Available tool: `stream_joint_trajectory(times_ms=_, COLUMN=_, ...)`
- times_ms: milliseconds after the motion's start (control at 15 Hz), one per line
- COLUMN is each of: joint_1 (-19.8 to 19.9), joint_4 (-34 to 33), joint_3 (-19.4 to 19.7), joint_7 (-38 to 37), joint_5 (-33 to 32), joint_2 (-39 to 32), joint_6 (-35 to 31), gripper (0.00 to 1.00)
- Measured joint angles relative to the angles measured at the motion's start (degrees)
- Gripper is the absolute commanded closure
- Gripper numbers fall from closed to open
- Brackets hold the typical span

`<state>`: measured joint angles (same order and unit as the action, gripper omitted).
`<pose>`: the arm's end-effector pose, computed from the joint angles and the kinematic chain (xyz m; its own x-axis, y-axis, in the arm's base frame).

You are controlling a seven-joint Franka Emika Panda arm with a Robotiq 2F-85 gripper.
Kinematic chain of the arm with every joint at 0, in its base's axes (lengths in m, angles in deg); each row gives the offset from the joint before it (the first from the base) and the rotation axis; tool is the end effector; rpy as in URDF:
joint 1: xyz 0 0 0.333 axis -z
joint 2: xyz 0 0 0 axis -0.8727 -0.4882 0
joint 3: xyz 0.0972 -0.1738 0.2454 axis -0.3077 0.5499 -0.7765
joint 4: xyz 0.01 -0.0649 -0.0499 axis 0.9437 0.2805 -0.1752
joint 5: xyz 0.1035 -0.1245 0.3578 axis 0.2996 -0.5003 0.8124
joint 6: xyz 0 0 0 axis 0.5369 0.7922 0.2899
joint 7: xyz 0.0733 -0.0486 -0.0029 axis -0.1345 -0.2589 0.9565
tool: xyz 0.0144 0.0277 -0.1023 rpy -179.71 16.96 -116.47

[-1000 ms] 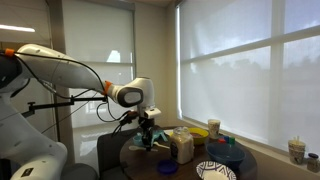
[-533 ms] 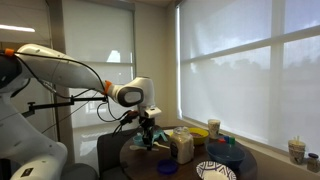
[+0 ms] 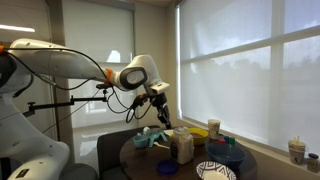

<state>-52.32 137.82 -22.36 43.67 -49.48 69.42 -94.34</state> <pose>0.4243 -0.0116 0.5641 0.7017 -0.6341 0.3249 -0.6254 -0.7666 -0.1455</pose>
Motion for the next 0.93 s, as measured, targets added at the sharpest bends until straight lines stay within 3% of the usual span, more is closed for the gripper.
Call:
stream_joint_trajectory(times_ms=400, joint_1=-0.2, joint_4=0.6, joint_3=0.0, joint_7=0.0, joint_5=0.0, joint_2=-0.1, joint_6=0.0, gripper=0.87)
stream_joint_trajectory(times_ms=467, joint_1=-0.2, joint_4=0.6, joint_3=0.0, joint_7=0.0, joint_5=0.0, joint_2=-0.1, joint_6=0.0, gripper=0.97)
stream_joint_trajectory(times_ms=600, joint_1=-0.2, joint_4=0.6, joint_3=0.0, joint_7=0.0, joint_5=0.0, joint_2=-0.1, joint_6=-0.1, gripper=0.97)
stream_joint_trajectory(times_ms=933, joint_1=2.6, joint_4=-0.3, joint_3=-0.1, joint_7=-1.7, joint_5=-4.2, joint_2=-1.3, joint_6=-12.1, gripper=0.97)
